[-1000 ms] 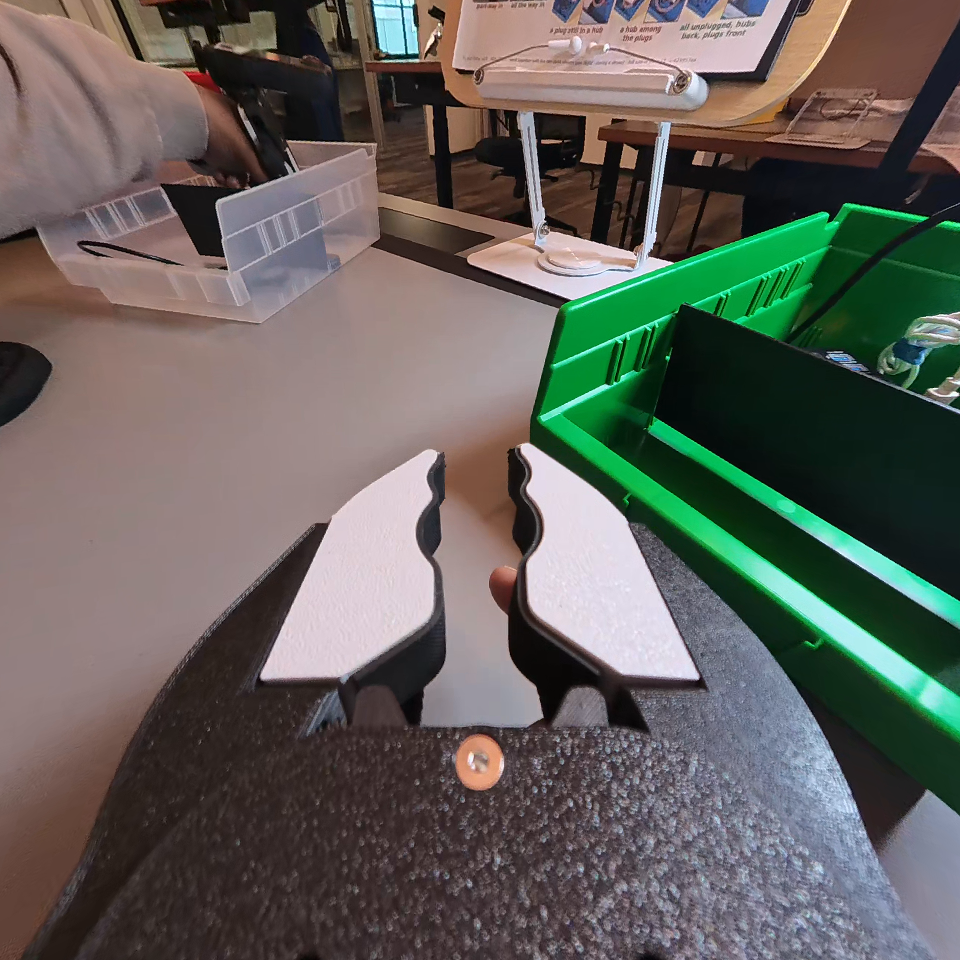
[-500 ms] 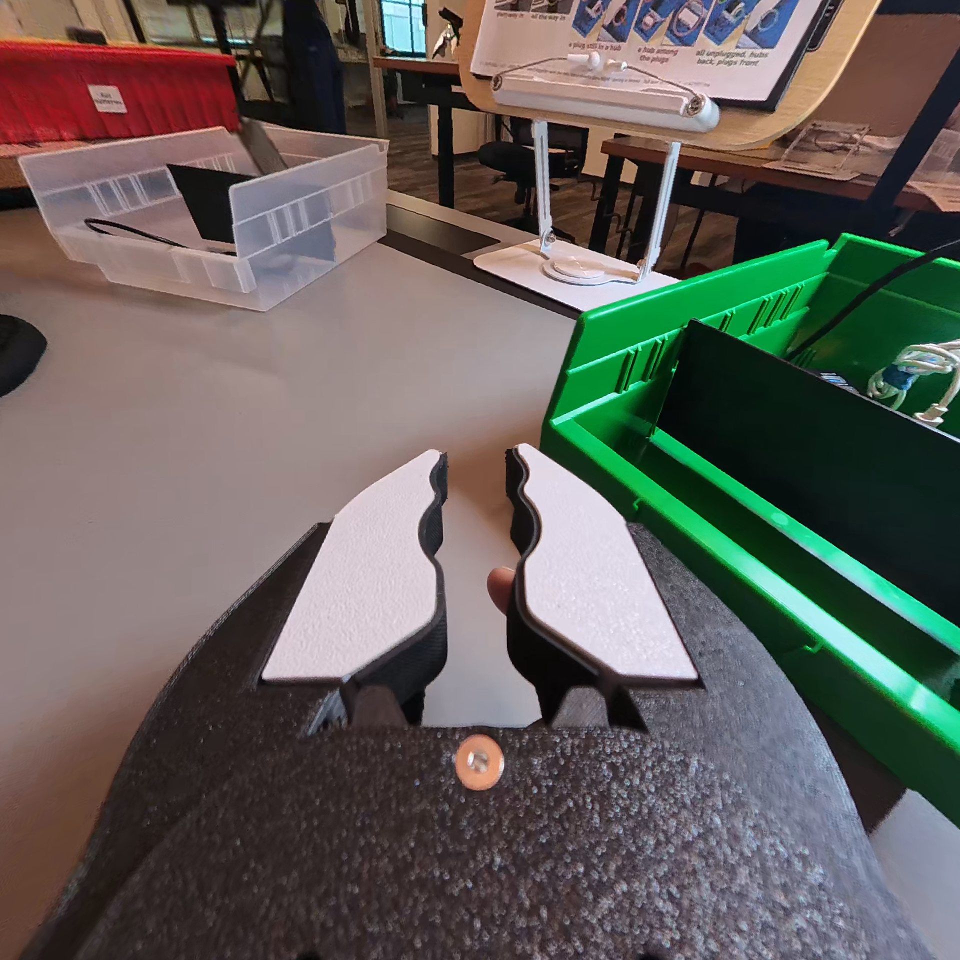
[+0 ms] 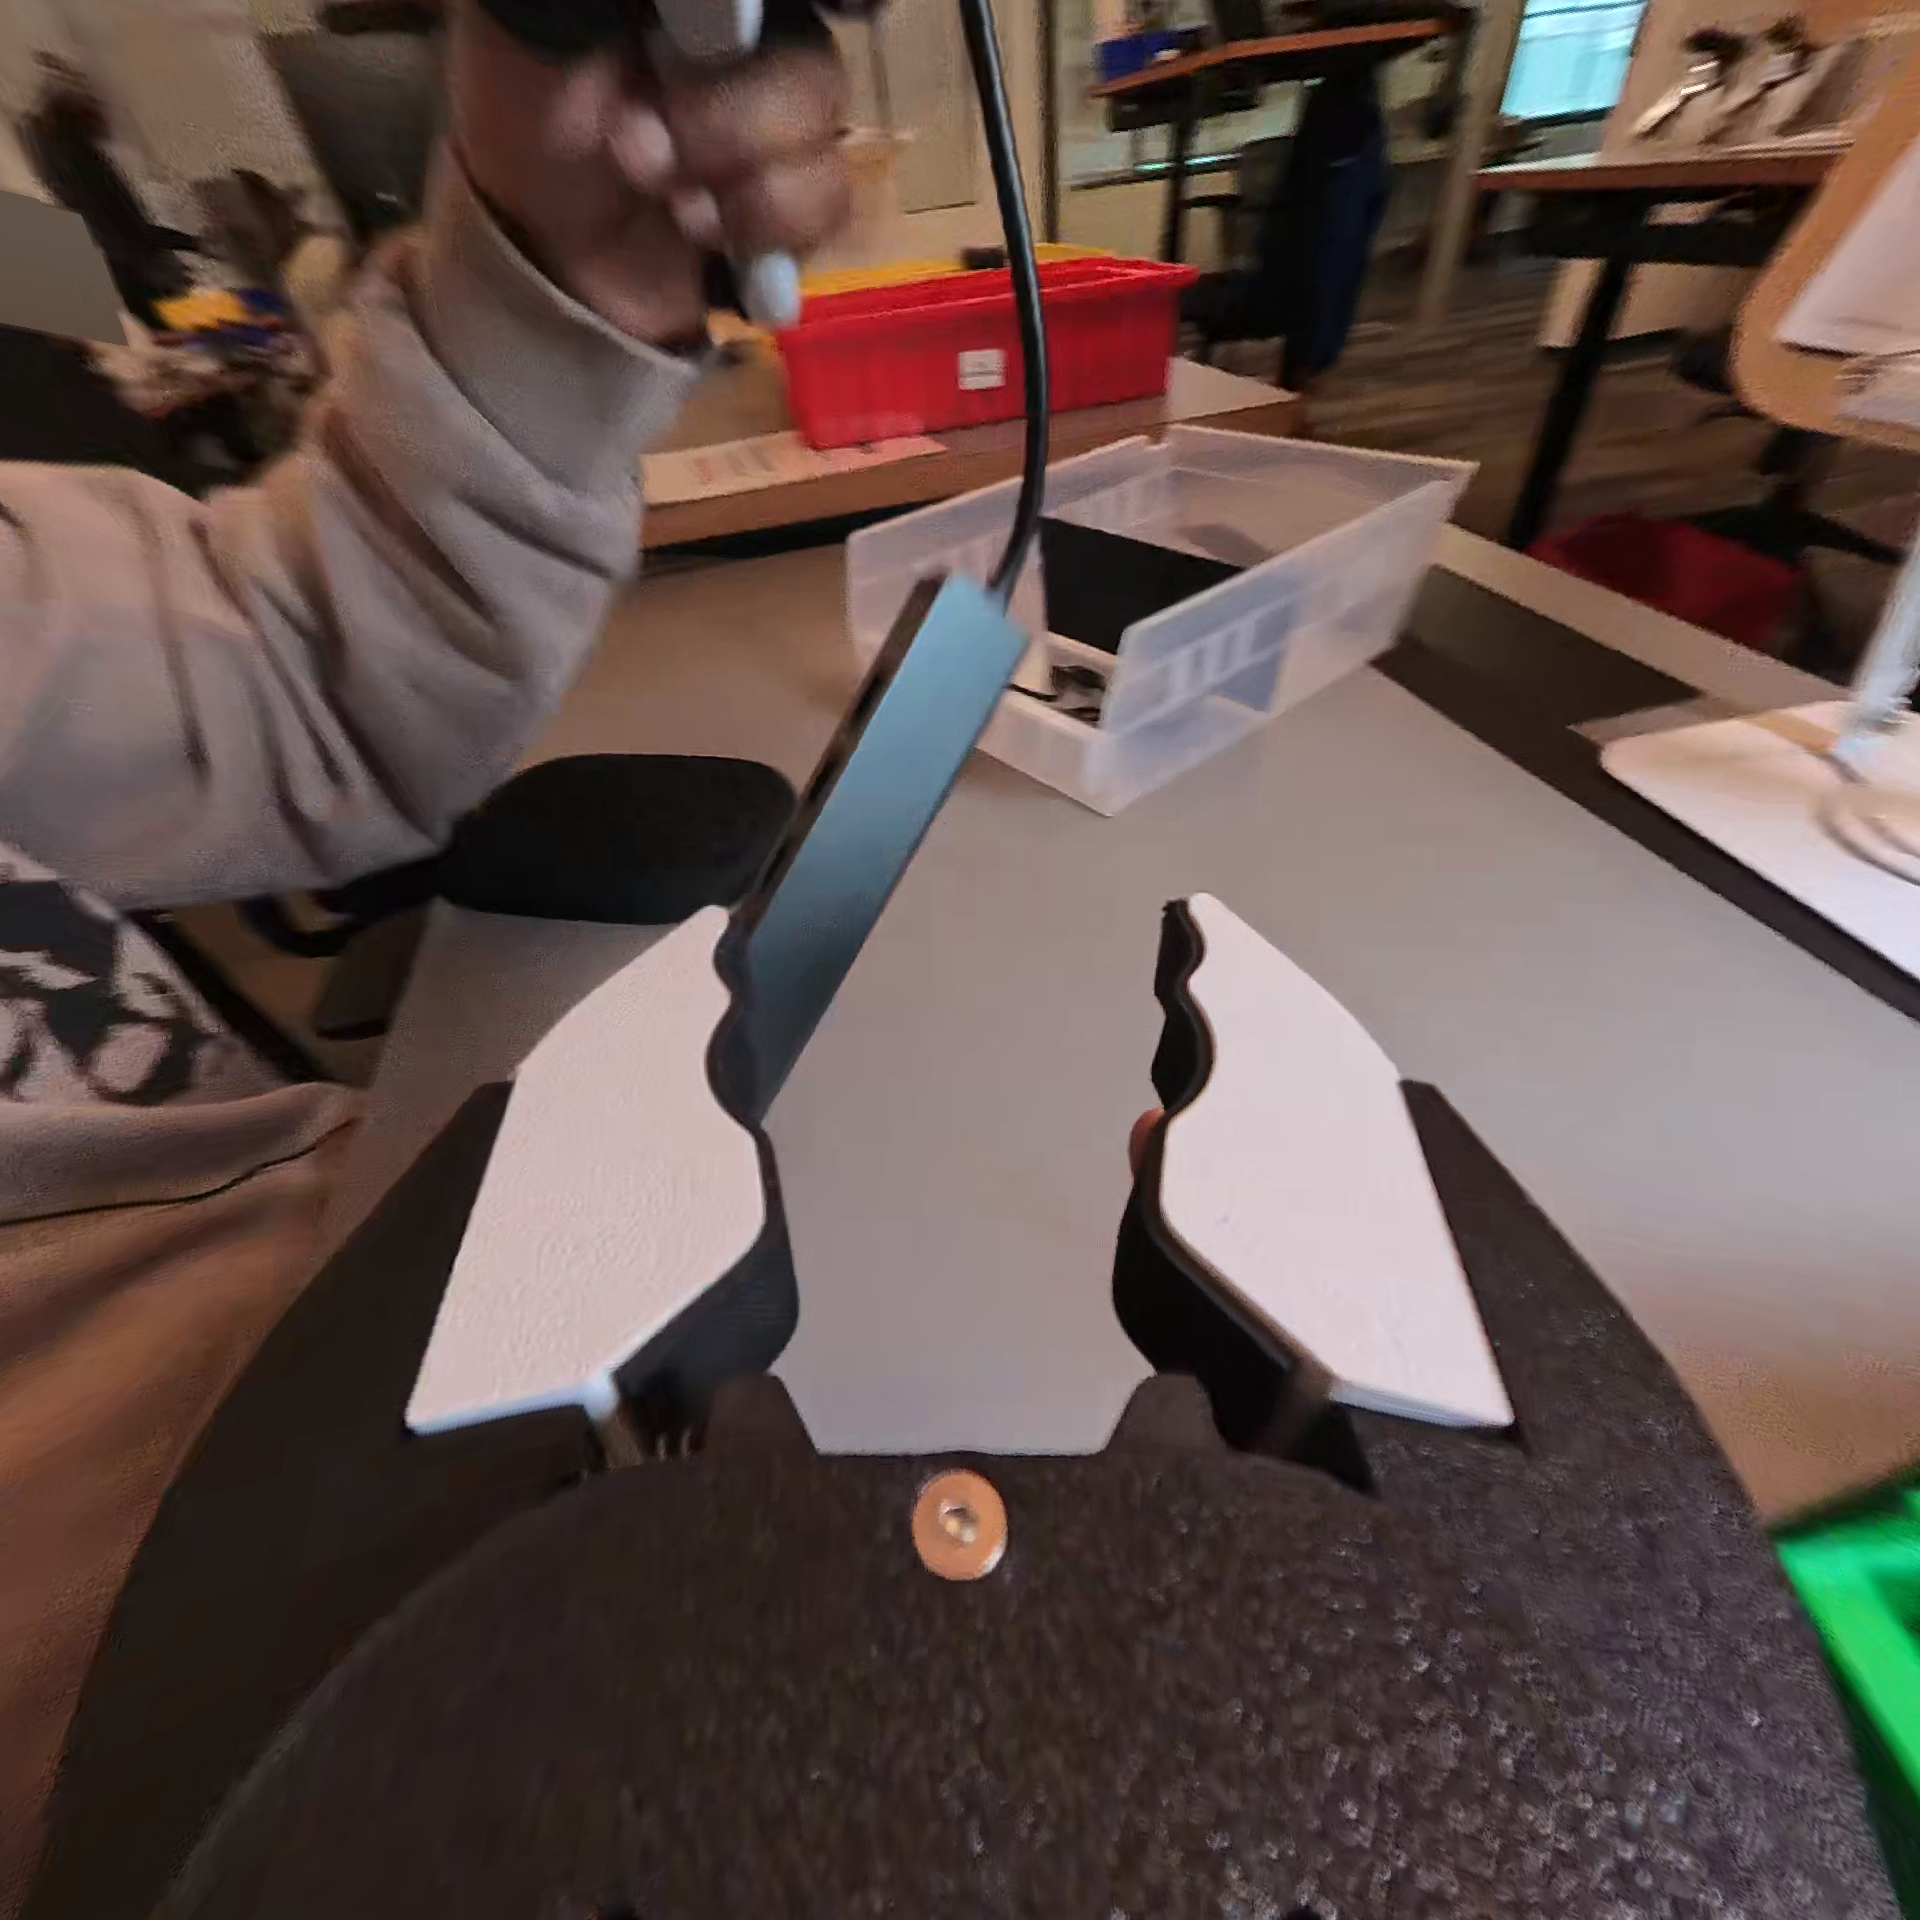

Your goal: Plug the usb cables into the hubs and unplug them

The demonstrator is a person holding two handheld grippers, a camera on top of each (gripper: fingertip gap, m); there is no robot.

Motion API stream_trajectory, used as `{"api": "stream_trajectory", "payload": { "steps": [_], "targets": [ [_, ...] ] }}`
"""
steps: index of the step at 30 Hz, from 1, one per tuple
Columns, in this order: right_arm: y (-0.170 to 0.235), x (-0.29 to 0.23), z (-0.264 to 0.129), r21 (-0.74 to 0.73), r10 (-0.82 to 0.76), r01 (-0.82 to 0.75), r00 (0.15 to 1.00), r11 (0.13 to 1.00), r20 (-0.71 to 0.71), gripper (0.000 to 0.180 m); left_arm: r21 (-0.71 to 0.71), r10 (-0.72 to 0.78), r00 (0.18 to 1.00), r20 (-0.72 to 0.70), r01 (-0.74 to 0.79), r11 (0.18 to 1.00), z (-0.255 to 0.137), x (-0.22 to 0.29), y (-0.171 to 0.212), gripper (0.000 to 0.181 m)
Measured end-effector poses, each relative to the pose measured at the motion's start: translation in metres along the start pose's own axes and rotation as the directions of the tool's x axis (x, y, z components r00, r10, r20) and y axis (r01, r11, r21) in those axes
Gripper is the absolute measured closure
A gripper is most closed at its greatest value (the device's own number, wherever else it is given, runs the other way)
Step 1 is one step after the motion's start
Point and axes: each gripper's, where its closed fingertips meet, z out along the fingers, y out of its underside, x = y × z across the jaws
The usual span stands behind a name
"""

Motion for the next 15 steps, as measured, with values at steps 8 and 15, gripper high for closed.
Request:
{"api": "stream_trajectory", "payload": {
  "steps": [8, 15],
  "targets": [
    [0.031, -0.042, 0.031, -0.002, 0.142, -0.145, 0.961, 0.989, 0.239, 0.115, 0.084, -0.247, 0.946, -0.209, 0.269, 0.96, 0.029, 0.041, 0.064, 0.175],
    [0.057, -0.044, 0.047, -0.072, 0.21, -0.198, 0.946, 0.978, 0.246, 0.133, 0.129, -0.297, 0.915, -0.273, 0.341, 0.931, 0.029, 0.051, 0.063, 0.175]
  ]
}}
